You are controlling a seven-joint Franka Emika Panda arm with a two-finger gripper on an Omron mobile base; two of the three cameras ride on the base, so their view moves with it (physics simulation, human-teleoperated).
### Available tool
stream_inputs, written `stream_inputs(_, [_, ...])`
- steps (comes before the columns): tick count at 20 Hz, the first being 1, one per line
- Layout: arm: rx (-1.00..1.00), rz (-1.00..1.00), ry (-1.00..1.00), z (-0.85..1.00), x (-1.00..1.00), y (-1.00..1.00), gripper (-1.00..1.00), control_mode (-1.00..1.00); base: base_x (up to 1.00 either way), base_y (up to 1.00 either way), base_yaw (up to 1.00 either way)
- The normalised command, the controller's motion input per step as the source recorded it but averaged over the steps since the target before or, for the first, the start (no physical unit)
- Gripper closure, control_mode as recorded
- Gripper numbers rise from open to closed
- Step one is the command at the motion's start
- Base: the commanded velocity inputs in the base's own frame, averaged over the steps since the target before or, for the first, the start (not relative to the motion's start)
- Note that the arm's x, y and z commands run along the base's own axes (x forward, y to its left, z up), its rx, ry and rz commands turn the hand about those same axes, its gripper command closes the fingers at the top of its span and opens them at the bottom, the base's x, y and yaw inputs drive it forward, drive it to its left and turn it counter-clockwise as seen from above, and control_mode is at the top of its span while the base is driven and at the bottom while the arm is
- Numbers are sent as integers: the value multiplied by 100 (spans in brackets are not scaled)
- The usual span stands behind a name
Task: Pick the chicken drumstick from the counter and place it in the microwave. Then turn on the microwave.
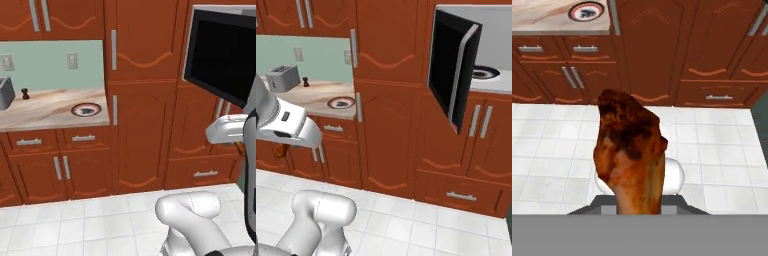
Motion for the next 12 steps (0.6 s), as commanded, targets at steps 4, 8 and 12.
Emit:
stream_inputs(4, [0, 0, 0, 0, 0, 0, 100, 100, -50, -89, 2])
stream_inputs(8, [0, 0, 0, 0, 0, 0, 100, 100, -19, -100, 0])
stream_inputs(12, [0, 0, 0, 0, 0, 0, 100, 100, 0, -97, 0])
